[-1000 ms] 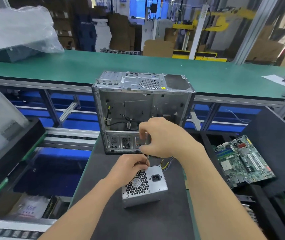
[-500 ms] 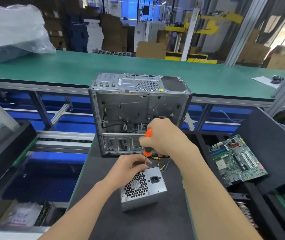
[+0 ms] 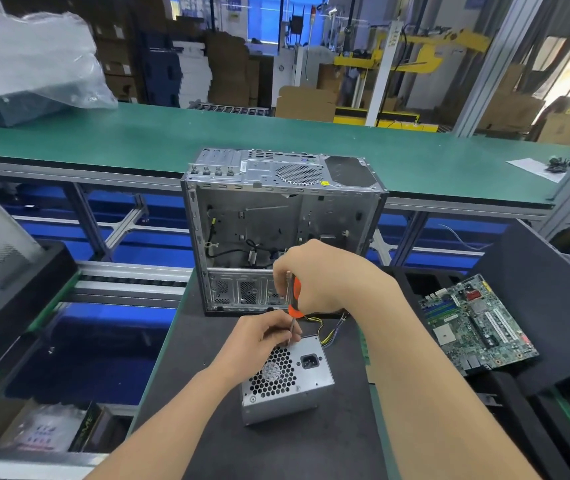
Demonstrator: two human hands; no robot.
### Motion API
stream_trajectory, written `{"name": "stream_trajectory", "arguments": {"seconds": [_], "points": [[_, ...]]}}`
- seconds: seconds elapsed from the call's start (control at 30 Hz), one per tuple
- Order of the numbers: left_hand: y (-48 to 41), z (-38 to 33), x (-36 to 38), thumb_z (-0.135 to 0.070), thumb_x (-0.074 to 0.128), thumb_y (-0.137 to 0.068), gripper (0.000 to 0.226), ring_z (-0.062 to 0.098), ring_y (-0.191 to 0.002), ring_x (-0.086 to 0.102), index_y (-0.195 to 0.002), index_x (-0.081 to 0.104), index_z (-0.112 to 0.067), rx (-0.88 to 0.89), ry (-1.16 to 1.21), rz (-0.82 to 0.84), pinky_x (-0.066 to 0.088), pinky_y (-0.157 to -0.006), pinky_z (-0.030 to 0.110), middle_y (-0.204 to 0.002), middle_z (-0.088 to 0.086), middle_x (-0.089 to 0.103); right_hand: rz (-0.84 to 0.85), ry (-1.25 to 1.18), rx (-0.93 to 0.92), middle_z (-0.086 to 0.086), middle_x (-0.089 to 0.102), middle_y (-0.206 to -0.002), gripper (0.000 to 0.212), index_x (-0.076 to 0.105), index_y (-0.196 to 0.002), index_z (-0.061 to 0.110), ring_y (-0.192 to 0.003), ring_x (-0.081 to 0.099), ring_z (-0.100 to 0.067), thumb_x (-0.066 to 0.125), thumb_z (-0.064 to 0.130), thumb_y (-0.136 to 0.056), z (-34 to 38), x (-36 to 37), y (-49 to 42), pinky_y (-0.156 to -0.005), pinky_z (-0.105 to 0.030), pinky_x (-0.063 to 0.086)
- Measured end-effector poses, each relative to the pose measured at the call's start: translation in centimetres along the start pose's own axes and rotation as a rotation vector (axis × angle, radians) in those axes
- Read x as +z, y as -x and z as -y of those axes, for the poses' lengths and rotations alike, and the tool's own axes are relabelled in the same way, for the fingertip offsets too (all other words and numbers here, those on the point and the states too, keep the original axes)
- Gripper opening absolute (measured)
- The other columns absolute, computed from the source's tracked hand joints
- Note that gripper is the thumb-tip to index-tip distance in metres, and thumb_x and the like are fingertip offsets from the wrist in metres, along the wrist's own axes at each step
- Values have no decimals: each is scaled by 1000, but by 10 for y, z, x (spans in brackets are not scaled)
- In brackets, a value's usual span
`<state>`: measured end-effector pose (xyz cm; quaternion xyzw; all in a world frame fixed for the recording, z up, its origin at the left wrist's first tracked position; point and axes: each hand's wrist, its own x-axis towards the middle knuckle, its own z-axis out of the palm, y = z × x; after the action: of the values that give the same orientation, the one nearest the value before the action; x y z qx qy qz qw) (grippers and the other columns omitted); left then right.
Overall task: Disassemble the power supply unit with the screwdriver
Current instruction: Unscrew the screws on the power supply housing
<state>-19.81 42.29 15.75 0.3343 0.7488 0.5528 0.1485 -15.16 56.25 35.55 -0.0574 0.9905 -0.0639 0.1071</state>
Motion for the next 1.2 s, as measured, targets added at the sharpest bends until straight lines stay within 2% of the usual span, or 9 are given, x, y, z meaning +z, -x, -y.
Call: {"name": "stream_trajectory", "arguments": {"seconds": [0.07,0.17,0.27,0.43,0.7,0.87,1.0,1.1,1.2], "points": [[1,0,1,4,58,-102,29,12,-93,75,-97,74,-20,-1,10,-12,56,-85,19,-97,-4,79,-72,-2,56,9,60,-86,17,67,-92,24,-85,64,-20,72,34,-78,-1,3,0,-72,-38,59],[2,0,2,4,58,-102,30,14,-95,75,-95,73,-21,-6,16,-19,56,-85,19,-97,-4,79,-224,-4,219,0,52,-77,48,50,-72,17,-66,53,-20,67,61,-84,0,9,-4,-52,-30,42],[3,1,2,3,58,-102,32,14,-100,75,-96,73,-24,0,22,-14,57,-88,20,-99,-6,79,-282,-78,317,-2,50,-71,46,44,-68,15,-57,47,-17,70,47,-89,4,15,-9,-45,-27,33],[2,1,0,0,59,-103,39,15,-102,75,-98,72,-36,8,5,-8,59,-93,28,-102,-8,79,-210,-26,213,-6,62,-81,12,62,-84,12,-67,60,-24,74,16,-81,5,14,-8,-54,-29,49],[3,2,-1,0,60,-102,35,13,-100,74,-102,75,-31,2,-8,-2,56,-88,19,-100,-7,78,-32,26,-69,11,67,-85,27,74,-82,26,-76,67,-13,73,0,-74,4,7,-3,-73,-41,64],[3,2,1,2,60,-101,29,12,-94,74,-97,75,-23,3,-12,-12,55,-85,17,-98,-8,78,-92,65,-23,11,56,-85,12,68,-91,25,-84,64,-19,72,26,-79,4,9,-1,-66,-38,58],[3,1,2,1,60,-102,33,14,-98,75,-96,74,-28,-2,15,-20,56,-87,18,-98,-6,78,-357,56,252,0,46,-75,50,52,-77,15,-64,50,-24,61,63,-89,4,15,-2,-50,-28,32],[4,1,2,-1,62,-101,33,12,-102,75,-102,77,-30,4,15,-21,58,-92,20,-102,-9,79,-368,-102,357,-3,48,-71,55,40,-68,16,-60,54,-23,56,60,-96,5,14,-3,-51,-30,43],[3,2,-4,-1,63,-100,37,7,-106,72,-111,78,-32,7,-81,-54,56,-95,19,-106,-15,77,-249,-138,291,-7,59,-75,36,51,-76,12,-66,65,-26,65,39,-95,6,13,-3,-58,-35,57]]}}
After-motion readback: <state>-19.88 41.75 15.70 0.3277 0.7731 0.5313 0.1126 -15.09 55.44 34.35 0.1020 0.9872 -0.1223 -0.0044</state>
